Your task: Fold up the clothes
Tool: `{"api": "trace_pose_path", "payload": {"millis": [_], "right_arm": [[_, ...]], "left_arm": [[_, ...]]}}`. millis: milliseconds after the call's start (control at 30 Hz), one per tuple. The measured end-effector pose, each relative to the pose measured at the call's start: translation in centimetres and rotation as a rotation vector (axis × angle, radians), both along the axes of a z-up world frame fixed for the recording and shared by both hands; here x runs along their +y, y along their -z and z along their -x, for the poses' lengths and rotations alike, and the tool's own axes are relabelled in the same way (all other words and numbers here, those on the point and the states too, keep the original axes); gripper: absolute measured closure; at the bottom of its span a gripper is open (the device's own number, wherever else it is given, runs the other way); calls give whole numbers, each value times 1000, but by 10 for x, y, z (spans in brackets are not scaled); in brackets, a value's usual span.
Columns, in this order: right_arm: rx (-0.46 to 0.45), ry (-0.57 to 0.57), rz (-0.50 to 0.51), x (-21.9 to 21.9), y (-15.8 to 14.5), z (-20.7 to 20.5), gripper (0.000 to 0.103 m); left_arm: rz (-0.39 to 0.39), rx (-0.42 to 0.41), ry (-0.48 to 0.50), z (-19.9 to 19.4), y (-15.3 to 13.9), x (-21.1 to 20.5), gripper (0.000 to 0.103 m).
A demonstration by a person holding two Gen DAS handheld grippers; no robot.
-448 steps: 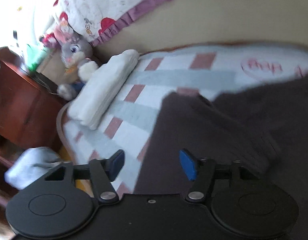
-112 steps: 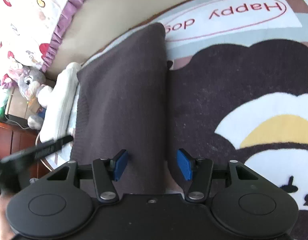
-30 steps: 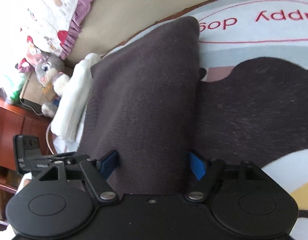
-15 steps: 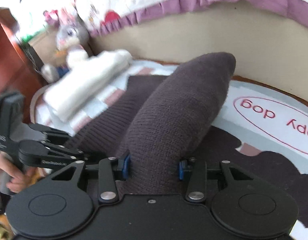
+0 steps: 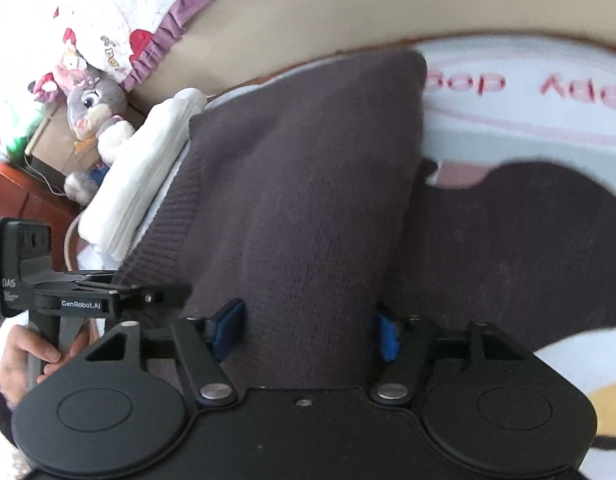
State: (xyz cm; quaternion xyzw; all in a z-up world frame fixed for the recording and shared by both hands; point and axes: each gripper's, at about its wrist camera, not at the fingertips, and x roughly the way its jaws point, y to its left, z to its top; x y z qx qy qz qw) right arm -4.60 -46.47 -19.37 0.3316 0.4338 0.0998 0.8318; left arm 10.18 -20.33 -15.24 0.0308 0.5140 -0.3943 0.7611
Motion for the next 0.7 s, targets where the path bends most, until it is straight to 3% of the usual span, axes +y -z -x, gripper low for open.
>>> {"api": "trace_pose_path", "payload": {"millis": [67, 133, 200, 300, 467, 567, 700], "right_arm": [[-32, -6, 5, 4, 2, -2, 23], [-67, -27, 70, 17, -9, -5, 52], [-136, -43, 107, 27, -30, -4, 59], [-220, -44, 116, 40, -69, 1, 61], [-281, -121, 272, 81, -134, 0, 61], [-298, -133, 322, 100, -157, -5, 61], [-320, -146, 296, 117, -172, -13, 61]], "left_arm": [[-5, -59, -14, 11, -4, 0, 72], [-1, -88, -32, 18, -12, 4, 74], [8, -108, -49, 24, -21, 10, 76], [22, -137, -73, 32, -36, 19, 76], [45, -186, -114, 46, -59, 34, 76], [59, -215, -139, 54, -74, 42, 76], [26, -262, -168, 44, -94, 73, 77]]}}
